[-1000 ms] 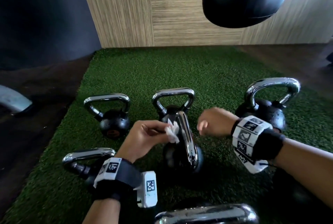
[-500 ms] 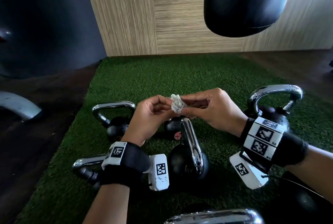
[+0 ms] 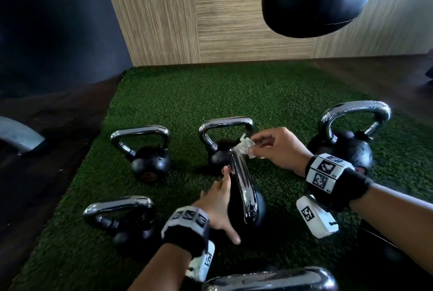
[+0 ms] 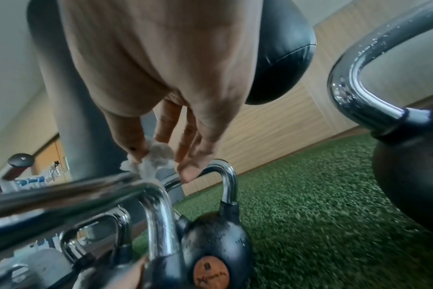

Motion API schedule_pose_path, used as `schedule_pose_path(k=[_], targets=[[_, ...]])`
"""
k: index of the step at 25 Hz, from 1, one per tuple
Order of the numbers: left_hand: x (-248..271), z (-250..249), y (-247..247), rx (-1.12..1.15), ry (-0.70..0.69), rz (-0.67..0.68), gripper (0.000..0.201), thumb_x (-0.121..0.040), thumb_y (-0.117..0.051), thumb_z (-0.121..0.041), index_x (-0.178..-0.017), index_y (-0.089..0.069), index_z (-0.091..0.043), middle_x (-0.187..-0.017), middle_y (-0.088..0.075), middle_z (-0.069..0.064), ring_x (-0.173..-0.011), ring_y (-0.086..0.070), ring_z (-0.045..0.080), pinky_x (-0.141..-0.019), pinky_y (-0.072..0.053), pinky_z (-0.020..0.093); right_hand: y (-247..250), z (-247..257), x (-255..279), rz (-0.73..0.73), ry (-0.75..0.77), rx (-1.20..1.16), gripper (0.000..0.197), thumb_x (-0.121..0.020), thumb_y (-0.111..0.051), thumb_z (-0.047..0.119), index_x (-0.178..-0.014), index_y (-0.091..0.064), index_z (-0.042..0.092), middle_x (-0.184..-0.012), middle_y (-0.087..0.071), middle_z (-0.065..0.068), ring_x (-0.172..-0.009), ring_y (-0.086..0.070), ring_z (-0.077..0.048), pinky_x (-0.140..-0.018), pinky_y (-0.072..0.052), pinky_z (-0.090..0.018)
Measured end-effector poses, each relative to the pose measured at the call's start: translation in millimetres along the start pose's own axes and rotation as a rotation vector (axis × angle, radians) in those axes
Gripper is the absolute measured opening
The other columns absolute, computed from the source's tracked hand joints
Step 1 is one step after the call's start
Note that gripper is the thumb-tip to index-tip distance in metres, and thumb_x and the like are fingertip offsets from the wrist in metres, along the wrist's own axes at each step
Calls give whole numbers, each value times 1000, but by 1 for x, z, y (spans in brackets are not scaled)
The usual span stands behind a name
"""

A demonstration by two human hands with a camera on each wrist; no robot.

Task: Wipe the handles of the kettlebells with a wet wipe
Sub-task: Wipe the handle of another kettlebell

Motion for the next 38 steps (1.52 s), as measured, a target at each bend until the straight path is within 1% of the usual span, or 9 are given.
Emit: schedule_pose_path(k=[3,9,15,19,25,27,29,32,38], targets=[[-8,-7,-19,0,-44,-153,176,-38,-89,-73,-151,34,-18,-168,15,3,-156,4,25,-125,-11,59,-13,-29,3,29,-125,-11,15,-78,-84,26,-88,-74,21,-77,-78,3,-69,-74,-16,-68,-63,-33],[-12,-1,-19,186,-215,-352,158,-35,-91,-66,-158,3,-30,-156,-33,-12,-135,-42,5,-114,-38,25,-45,-57,6,72,-224,103,11,-82,-79,28,-91,-78,22,-80,-75,5,-65,-67,-7,-57,-50,-16],[-26,11,1,109,-384,-211,127,-40,-91,-65,-143,-39,-13,-132,-38,-17,-112,-36,-21,-97,-17,-9,-57,-60,10,29,-258,19,15,-84,-79,31,-75,-80,19,-64,-73,1,-59,-65,-11,-55,-51,-15],[-28,16,-1,208,-329,-180,105,-38,-93,-63,-125,-53,-19,-116,-49,-43,-109,-41,-32,-85,-27,-10,-54,-52,0,-105,-253,-158,16,-87,-78,26,-94,-80,11,-82,-78,-9,-76,-77,-27,-75,-64,-44],[-26,12,3,303,-328,-189,101,-39,-96,-54,-123,-47,-25,-115,-52,-48,-105,-50,-27,-86,-34,-6,-51,-48,-8,-11,-333,-293,15,-88,-76,15,-98,-78,4,-89,-78,-15,-83,-76,-32,-81,-62,-52],[-29,16,2,358,-323,-173,101,-42,-101,-40,-125,-50,-18,-113,-60,-39,-105,-57,-19,-89,-40,1,-45,-38,-11,-123,-212,-232,11,-92,-72,17,-98,-81,14,-87,-79,-6,-82,-76,-27,-79,-63,-45],[-34,23,0,440,-321,-138,102,-46,-103,-22,-131,-49,-9,-114,-66,-29,-107,-62,-11,-87,-46,5,-42,-28,-6,-226,-26,-45,19,-91,-71,12,-105,-80,21,-96,-79,2,-78,-73,-8,-77,-61,-23],[-35,24,-1,497,-315,-100,111,-45,-104,-21,-138,-45,-13,-121,-66,-25,-114,-61,-8,-88,-46,5,-38,-20,7,-259,187,113,27,-88,-74,10,-114,-76,16,-96,-71,10,-72,-57,16,-70,-42,3],[-41,23,3,484,-291,-77,116,-41,-104,-27,-140,-43,-21,-126,-65,-16,-120,-59,-3,-100,-47,16,-28,3,18,-158,268,198,29,-88,-74,9,-116,-75,14,-96,-71,-3,-74,-56,-2,-69,-42,-4]])
Point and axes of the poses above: each hand's wrist, its own x-axis away from the middle knuckle, its own y-axis out of the back of the hand, z = x × y, the point moved 2 cm from there along -x, towards the middle knuckle
